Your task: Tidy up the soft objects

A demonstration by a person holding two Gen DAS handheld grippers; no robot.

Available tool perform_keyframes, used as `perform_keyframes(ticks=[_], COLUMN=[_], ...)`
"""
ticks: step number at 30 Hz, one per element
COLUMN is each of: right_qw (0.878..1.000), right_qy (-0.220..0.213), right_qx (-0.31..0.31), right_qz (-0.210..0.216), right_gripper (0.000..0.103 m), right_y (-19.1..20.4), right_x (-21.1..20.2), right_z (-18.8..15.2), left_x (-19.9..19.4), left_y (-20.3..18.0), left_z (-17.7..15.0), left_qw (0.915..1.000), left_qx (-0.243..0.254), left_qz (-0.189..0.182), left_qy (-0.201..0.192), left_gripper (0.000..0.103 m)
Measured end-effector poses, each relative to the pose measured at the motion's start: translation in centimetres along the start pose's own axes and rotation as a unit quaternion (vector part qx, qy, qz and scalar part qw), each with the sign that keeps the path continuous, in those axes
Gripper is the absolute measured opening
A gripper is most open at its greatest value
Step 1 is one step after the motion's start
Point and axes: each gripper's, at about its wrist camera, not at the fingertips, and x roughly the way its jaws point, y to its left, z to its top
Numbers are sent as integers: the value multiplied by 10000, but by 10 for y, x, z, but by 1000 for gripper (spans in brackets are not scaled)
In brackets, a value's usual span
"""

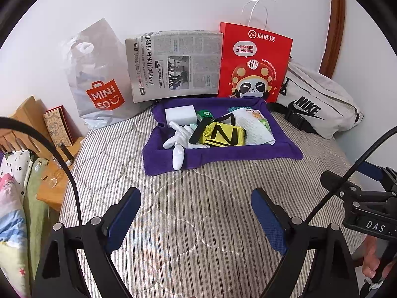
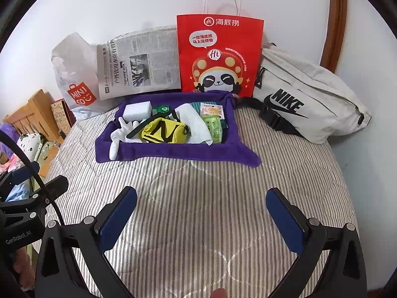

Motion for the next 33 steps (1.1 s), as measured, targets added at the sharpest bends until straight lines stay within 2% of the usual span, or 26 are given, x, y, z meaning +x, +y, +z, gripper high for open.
perform_keyframes(ticks=[33], right_qw=[10000], right_qy=[-26], right_qx=[-3], right_qz=[15], right_gripper=[102], right_y=[3], right_x=[-2], right_z=[-2], left_x=[0], left_y=[3], left_z=[-2], left_qw=[10000], left_qx=[19], left_qz=[-22], left_qy=[47], left_gripper=[90])
